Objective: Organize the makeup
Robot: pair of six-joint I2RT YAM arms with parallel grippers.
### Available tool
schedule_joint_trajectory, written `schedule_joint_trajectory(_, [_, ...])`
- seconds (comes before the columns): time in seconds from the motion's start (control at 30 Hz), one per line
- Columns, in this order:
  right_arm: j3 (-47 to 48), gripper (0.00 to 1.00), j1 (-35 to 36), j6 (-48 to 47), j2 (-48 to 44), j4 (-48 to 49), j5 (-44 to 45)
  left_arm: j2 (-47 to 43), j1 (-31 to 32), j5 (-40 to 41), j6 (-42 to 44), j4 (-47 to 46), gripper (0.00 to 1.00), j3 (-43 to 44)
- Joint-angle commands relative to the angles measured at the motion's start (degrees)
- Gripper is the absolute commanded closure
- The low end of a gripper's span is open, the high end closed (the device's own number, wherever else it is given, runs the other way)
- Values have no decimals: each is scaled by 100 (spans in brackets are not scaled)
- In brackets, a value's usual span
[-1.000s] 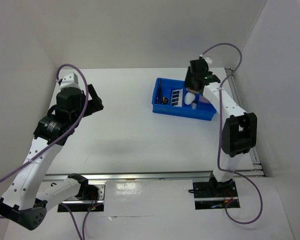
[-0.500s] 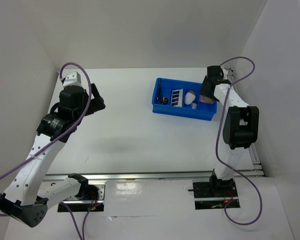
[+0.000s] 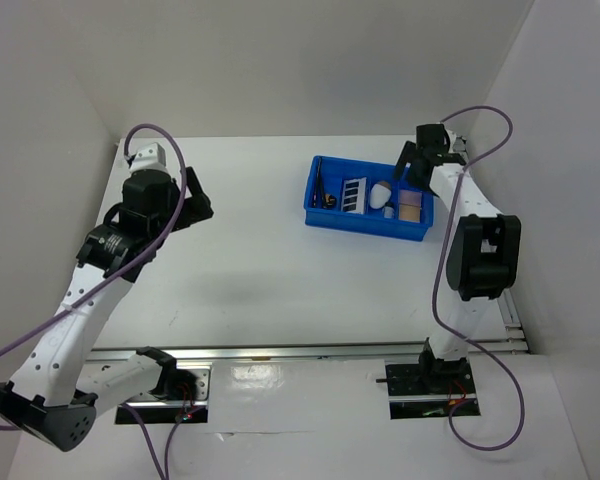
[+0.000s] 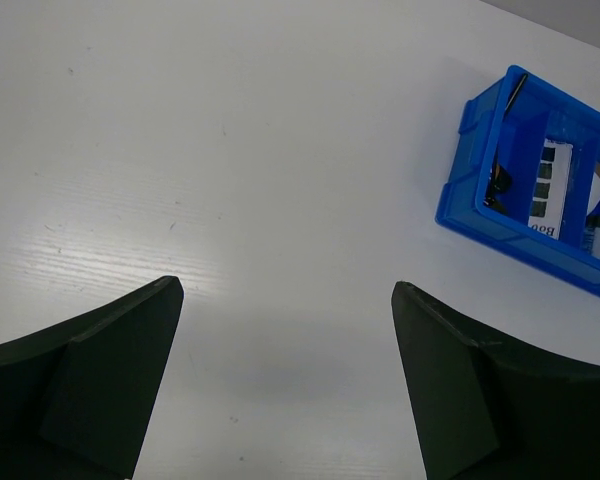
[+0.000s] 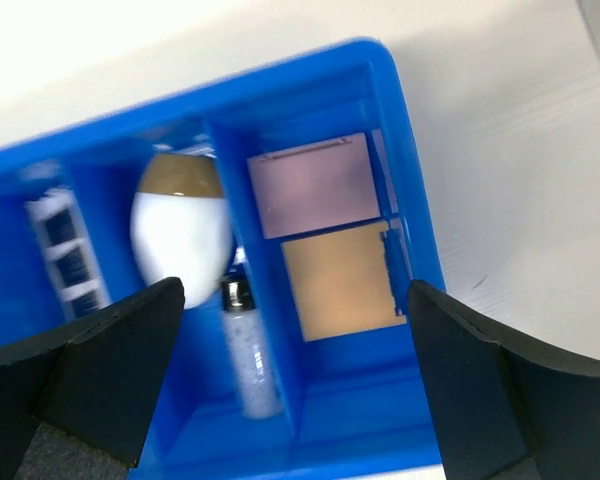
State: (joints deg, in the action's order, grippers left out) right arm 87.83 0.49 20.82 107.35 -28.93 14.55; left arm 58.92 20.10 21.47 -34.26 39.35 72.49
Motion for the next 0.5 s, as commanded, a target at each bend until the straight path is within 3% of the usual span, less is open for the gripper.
schedule_joint_trajectory(0.0, [445,0,-5,141,-688,-279,-119,24,29,-187,148,-191,0,11])
schedule_joint_trajectory(0.13, [69,0,-5,536,-1276,-482,188,138,29,-249,148,-138,0,11])
schedule_joint_trajectory(0.3, [-1168,0,-5,712,-2427,-88,487,138,29,-425,200,-244,0,-42])
schedule_joint_trajectory(0.47, [-2023,0,-58,389,-3457,343,708,138,29,-557,200,-297,0,11])
